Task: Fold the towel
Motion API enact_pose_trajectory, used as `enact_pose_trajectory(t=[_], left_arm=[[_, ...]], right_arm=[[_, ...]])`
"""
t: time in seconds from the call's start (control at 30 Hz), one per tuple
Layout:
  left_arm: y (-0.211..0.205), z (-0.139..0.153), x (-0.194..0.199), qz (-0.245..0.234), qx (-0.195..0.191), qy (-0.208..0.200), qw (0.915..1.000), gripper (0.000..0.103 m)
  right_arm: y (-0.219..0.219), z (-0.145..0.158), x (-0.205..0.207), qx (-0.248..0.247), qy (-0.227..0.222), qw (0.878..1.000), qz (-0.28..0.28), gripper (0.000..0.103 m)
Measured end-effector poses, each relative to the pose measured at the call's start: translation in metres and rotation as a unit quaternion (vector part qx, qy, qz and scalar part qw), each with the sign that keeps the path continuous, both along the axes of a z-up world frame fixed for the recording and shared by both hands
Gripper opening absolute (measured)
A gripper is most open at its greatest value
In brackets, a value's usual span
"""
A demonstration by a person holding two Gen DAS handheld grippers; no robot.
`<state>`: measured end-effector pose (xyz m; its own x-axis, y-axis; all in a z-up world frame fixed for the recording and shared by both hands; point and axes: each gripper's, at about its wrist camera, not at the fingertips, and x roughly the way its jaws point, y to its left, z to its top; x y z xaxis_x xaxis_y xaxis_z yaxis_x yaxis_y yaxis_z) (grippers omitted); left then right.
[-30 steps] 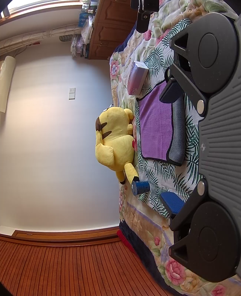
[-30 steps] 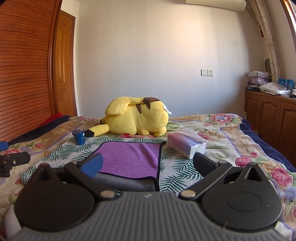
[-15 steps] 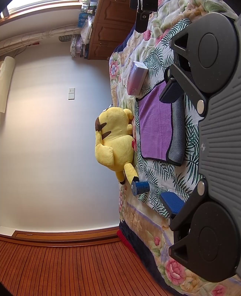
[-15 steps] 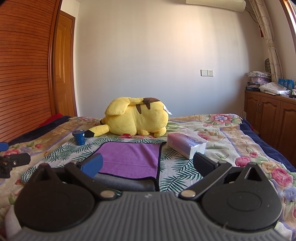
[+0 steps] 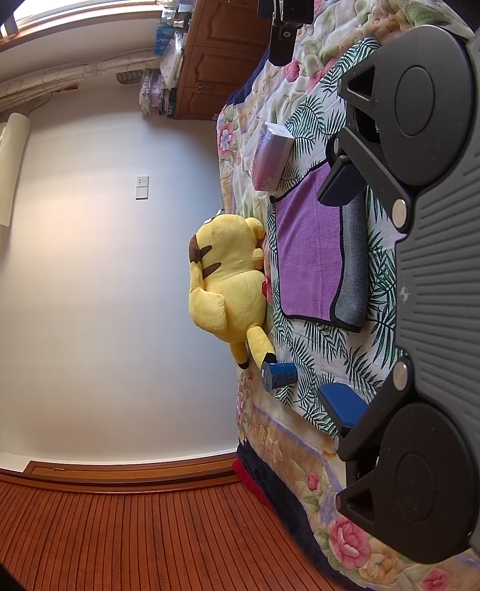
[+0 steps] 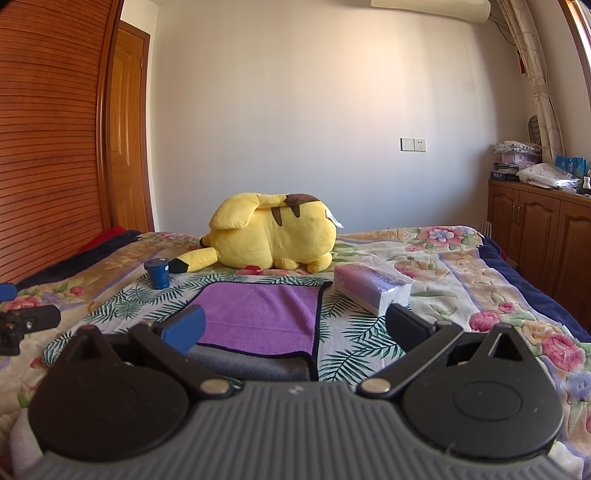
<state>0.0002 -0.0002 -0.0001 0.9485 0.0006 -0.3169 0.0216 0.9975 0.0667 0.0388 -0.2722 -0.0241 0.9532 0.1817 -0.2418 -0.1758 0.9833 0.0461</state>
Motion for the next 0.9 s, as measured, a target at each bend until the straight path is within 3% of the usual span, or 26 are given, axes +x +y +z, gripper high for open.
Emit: enact_pose_trajectory(t=[0.9], left_arm=[[-0.0014, -0.0082, -0.0007, -0.002, 0.005, 0.017, 0.9998, 0.087]], right_arm=[[0.0038, 0.0011, 0.0016, -0.003, 0.004, 1.0, 0.002, 0.103]])
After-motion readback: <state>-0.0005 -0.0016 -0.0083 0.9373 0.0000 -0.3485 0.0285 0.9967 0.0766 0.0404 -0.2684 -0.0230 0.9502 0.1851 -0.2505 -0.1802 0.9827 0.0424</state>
